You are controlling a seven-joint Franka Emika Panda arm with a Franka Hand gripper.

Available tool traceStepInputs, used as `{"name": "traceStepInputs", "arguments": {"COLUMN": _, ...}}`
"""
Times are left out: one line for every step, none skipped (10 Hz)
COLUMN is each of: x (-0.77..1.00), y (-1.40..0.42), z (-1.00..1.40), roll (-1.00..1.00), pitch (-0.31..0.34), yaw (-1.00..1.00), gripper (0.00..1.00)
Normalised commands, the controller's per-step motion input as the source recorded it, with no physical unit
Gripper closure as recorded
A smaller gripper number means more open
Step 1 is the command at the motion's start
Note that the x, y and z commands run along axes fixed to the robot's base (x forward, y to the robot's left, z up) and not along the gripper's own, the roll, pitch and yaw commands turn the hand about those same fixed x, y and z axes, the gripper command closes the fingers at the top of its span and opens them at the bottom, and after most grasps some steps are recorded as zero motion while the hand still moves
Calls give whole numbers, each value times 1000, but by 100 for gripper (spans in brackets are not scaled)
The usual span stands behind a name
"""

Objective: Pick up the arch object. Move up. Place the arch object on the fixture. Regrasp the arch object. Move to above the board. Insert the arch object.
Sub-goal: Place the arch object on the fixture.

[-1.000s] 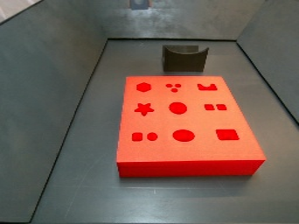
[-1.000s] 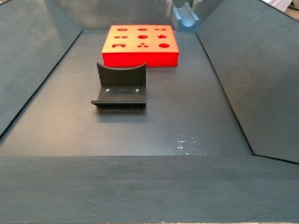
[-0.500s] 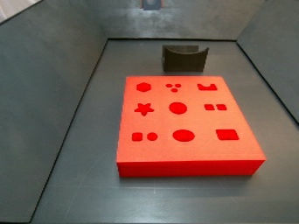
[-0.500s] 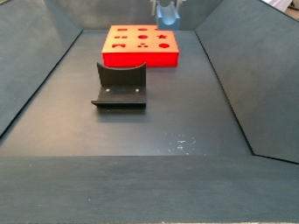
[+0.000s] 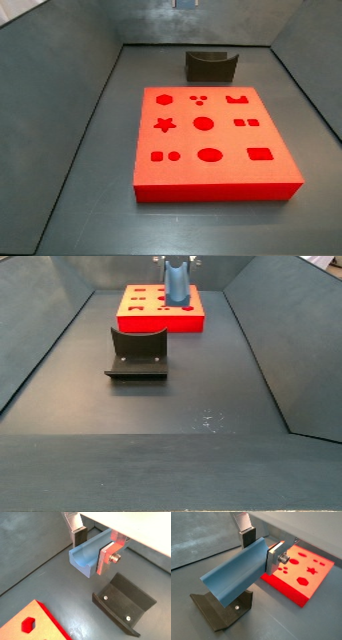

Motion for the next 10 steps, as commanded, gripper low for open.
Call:
{"name": "traceStepInputs", "arguments": {"x": 1000, "y": 164, "z": -36, "roll": -1000, "pitch": 80, "yaw": -86, "gripper": 100}}
{"name": "traceStepInputs", "arguments": {"x": 1000, "y": 143, "z": -35, "roll": -1000, "pitch": 84, "yaw": -91, "gripper": 100}}
{"name": "traceStepInputs", "arguments": {"x": 1000, "y": 111, "z": -33, "roll": -1000, "pitch": 89, "yaw": -103, "gripper": 100}}
{"name": "traceStepInputs", "arguments": {"x": 927, "y": 92, "z": -31, "roll": -1000, "pitch": 91, "yaw": -116, "gripper": 100}}
{"name": "traceStepInputs", "arguments": {"x": 853, "y": 76, "z": -30, "roll": -1000, "pitch": 94, "yaw": -129, "gripper": 100}}
{"name": "traceStepInputs", "arguments": {"x": 780, "y": 63, "z": -26, "roll": -899, "pitch": 85, "yaw": -133, "gripper": 100}}
{"name": "traceStepInputs", "arguments": {"x": 683, "y": 59, "z": -26, "roll": -689, "pitch": 68, "yaw": -125, "gripper": 100}}
{"name": "traceStepInputs", "arguments": {"x": 613, "y": 55, "z": -27, "roll": -533, "pitch": 54, "yaw": -119, "gripper": 100}}
{"name": "traceStepInputs", "arguments": {"x": 540, "y": 53, "z": -27, "roll": -371, "pitch": 46, "yaw": -114, "gripper": 100}}
{"name": "traceStepInputs", "arguments": {"x": 466, "y": 41, "z": -20, "roll": -246, "pitch": 41, "yaw": -102, "gripper": 100}}
